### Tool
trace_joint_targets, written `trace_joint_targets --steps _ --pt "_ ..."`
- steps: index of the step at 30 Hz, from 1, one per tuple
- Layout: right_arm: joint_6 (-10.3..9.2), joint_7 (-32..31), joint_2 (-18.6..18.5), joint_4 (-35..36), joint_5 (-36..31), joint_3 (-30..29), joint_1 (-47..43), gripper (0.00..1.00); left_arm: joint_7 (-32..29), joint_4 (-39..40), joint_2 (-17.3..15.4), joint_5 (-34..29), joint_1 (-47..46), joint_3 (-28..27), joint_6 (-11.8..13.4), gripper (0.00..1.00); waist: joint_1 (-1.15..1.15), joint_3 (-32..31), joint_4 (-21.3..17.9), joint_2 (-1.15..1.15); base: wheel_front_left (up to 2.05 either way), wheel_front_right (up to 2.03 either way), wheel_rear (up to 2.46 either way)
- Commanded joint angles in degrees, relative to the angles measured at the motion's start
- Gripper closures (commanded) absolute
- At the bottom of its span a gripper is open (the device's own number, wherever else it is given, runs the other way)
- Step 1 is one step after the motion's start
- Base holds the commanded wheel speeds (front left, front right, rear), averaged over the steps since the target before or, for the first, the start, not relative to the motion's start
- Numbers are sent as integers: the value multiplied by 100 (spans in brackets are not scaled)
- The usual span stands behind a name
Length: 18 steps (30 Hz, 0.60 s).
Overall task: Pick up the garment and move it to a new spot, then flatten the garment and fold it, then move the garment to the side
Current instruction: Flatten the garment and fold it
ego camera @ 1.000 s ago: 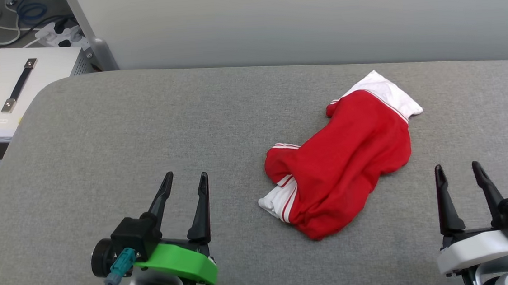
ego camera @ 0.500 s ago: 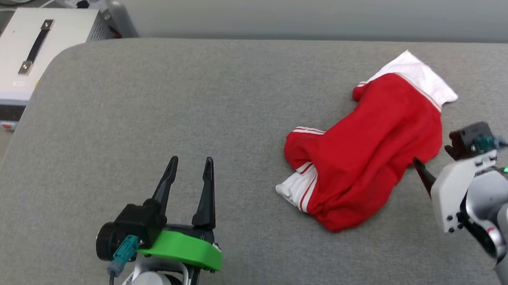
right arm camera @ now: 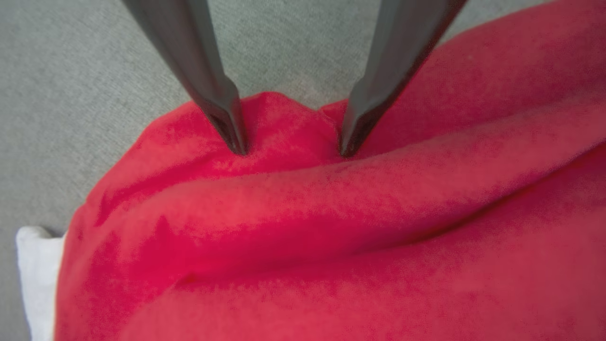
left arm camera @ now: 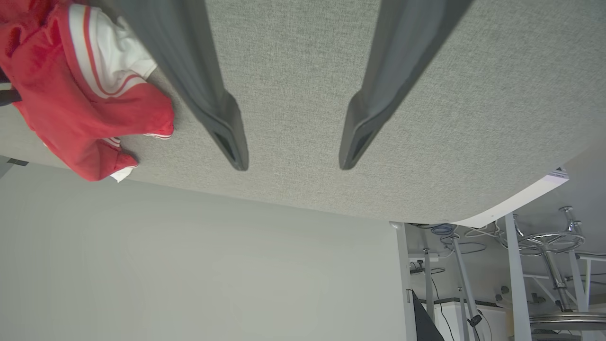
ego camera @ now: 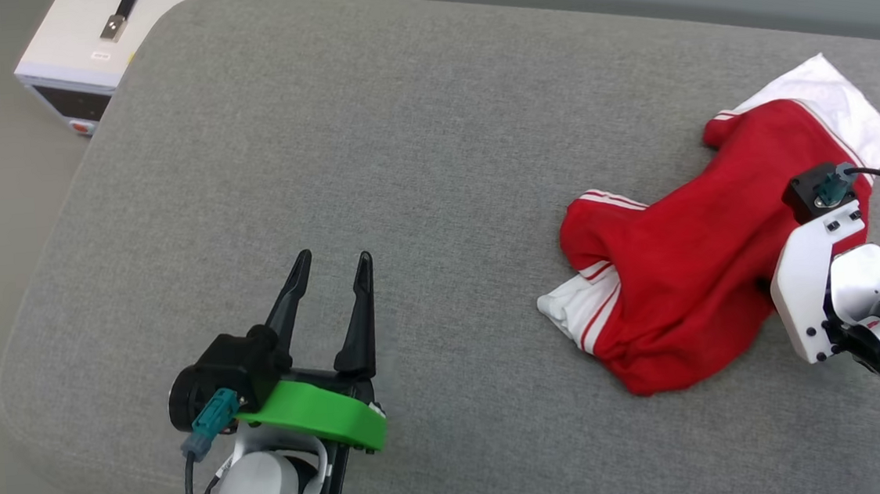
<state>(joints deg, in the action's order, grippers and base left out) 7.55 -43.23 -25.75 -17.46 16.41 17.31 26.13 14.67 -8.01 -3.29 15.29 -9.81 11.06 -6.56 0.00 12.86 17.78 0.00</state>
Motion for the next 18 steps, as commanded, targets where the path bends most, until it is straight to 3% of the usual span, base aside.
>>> trace_joint_targets --steps 1,5,6,7,18 --pt "-6 96 -20 -144 0 81 99 0 32 5 40 49 -130 5 15 0 0 131 130 0 0 0 0" --pt "-6 226 29 -453 61 284 129 0 32 2 40 71 -185 -45 34 0 0 150 114 0 0 0 0" --pt "-6 258 17 -501 75 336 131 65 32 -2 40 62 -192 -58 33 0 0 148 99 0 0 0 0" --pt "-6 318 -10 -558 87 376 135 100 32 -12 40 47 -199 -71 31 0 0 138 74 0 0 0 0" --pt "-6 833 -217 -459 367 67 -337 100 32 -174 41 -38 -42 -148 13 0 0 -358 -368 0 0 0 0"
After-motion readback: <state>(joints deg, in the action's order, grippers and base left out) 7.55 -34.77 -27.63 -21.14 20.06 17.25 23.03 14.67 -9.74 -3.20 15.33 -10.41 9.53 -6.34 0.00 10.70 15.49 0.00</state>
